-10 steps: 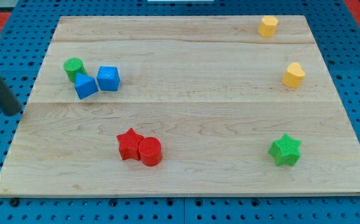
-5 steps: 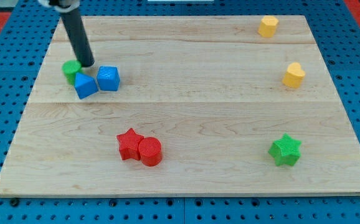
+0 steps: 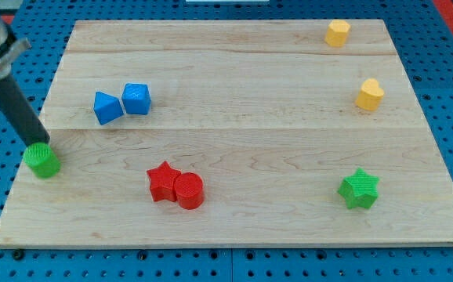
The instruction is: Slide the green circle diagonally bottom left to the blue blocks
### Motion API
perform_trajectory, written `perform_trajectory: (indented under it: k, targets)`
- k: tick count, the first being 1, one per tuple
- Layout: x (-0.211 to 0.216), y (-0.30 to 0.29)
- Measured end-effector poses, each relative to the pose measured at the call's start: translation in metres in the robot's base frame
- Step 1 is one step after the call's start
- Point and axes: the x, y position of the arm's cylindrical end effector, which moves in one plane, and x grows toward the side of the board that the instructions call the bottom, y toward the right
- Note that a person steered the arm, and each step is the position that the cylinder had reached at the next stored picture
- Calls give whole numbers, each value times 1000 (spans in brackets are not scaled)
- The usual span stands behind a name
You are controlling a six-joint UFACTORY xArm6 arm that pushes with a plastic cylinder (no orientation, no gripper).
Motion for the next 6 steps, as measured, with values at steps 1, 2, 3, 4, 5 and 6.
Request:
perform_trajectory:
  k: [1,2,3,4,5,6]
  targets:
    - [39,20]
    - [-11,52]
    - [-38,166]
    - [-38,289]
    - [-37,410]
    - [33,477]
